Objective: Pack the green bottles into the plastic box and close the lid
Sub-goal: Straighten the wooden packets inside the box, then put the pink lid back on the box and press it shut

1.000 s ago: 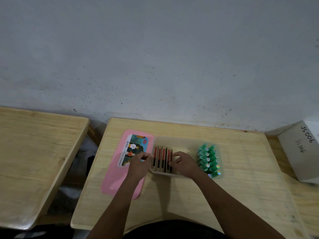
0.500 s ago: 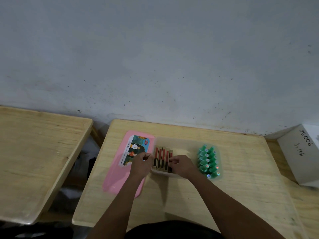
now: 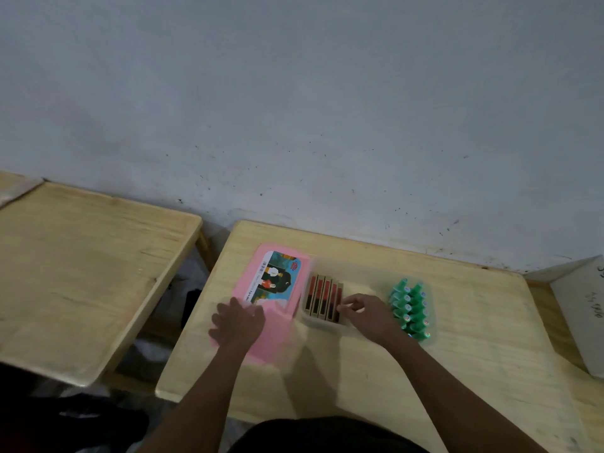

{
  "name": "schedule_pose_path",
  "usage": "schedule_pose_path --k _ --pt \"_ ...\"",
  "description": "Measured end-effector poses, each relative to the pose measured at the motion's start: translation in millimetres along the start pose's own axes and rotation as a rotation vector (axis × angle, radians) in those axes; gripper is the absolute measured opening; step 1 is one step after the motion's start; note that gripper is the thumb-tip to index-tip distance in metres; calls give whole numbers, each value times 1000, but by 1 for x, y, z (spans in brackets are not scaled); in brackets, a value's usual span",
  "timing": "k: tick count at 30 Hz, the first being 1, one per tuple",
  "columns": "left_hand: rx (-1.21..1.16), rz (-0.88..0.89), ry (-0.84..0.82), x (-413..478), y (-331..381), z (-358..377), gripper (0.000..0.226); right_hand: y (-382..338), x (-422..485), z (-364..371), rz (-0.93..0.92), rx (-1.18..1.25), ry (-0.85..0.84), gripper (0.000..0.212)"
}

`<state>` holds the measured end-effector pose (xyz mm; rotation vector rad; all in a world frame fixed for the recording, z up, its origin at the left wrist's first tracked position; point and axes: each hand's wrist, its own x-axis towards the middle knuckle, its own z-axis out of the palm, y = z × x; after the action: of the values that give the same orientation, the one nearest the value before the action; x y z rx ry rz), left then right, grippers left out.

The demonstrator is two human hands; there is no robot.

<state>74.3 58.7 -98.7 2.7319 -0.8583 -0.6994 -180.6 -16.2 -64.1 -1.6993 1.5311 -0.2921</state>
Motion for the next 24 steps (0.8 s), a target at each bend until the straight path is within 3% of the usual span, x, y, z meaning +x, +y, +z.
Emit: schedule_pose_path --k 5,9,12,16,19,24 --pt "-67 1 -37 -3 4 -6 64 -1 -18 -5 -131 7 -245 11" --pt "-185 -140 -121 -1 10 -16 66 -2 -24 -6 -152 -21 -249 4" --pt "-209 -169 -131 2 5 -24 55 -3 -25 -6 -140 -27 -243 9" --pt "-542 18 -127 -6 12 -50 26 -6 -26 -8 -130 -29 -255 14" --pt "-508 243 -58 -13 34 -84 14 -17 -26 -8 -138 -17 -178 17" --pt "-634 409 67 -33 74 -129 26 -58 -34 -10 -83 235 31 26"
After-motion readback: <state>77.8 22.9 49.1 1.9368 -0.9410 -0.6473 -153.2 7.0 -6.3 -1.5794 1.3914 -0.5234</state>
